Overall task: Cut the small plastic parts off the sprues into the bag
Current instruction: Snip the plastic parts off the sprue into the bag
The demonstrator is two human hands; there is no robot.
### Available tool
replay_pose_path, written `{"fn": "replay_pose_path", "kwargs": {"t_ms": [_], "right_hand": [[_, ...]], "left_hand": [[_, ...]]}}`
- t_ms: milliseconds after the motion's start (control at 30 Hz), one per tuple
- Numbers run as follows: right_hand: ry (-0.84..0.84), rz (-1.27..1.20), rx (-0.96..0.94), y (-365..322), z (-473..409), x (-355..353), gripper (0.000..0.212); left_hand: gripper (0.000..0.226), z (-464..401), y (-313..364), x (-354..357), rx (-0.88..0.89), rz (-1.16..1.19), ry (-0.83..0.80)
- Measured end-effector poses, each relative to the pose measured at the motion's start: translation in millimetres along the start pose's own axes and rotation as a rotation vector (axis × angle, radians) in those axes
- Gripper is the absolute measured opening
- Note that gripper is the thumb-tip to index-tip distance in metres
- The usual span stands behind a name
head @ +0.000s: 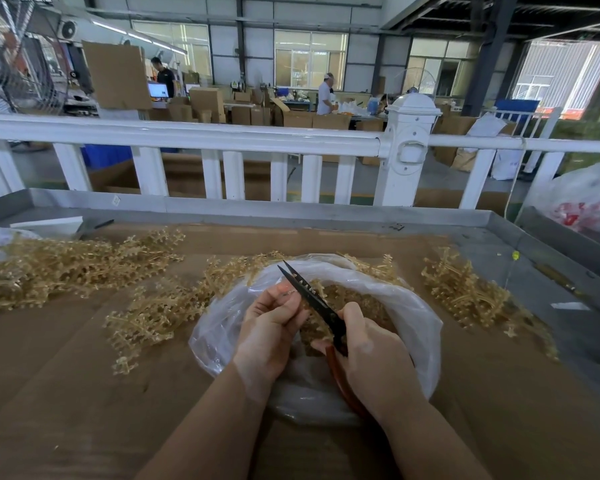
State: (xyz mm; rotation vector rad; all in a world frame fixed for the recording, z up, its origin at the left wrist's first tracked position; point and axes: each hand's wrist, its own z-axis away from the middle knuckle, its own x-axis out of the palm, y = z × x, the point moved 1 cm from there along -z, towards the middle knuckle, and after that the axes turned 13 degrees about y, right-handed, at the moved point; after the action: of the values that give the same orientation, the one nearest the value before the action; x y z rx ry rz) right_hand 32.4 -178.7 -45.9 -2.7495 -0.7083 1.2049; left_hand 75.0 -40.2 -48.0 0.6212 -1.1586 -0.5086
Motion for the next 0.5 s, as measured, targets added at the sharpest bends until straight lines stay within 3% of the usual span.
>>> {"fn": "replay_pose_path", "kwargs": {"t_ms": [333, 500], "right_hand": [[0.014, 0.0, 0.013, 1.5, 1.0, -0.8, 0.042], [0.043, 0.053, 0.018, -0.5, -0.9, -2.9, 0.037]], "left_hand": [[0.022, 0.8, -1.1, 1.1, 0.082, -0.056, 0.022], [0.027, -2.8, -3.9, -1.1, 0.14, -0.063, 0.063]]}}
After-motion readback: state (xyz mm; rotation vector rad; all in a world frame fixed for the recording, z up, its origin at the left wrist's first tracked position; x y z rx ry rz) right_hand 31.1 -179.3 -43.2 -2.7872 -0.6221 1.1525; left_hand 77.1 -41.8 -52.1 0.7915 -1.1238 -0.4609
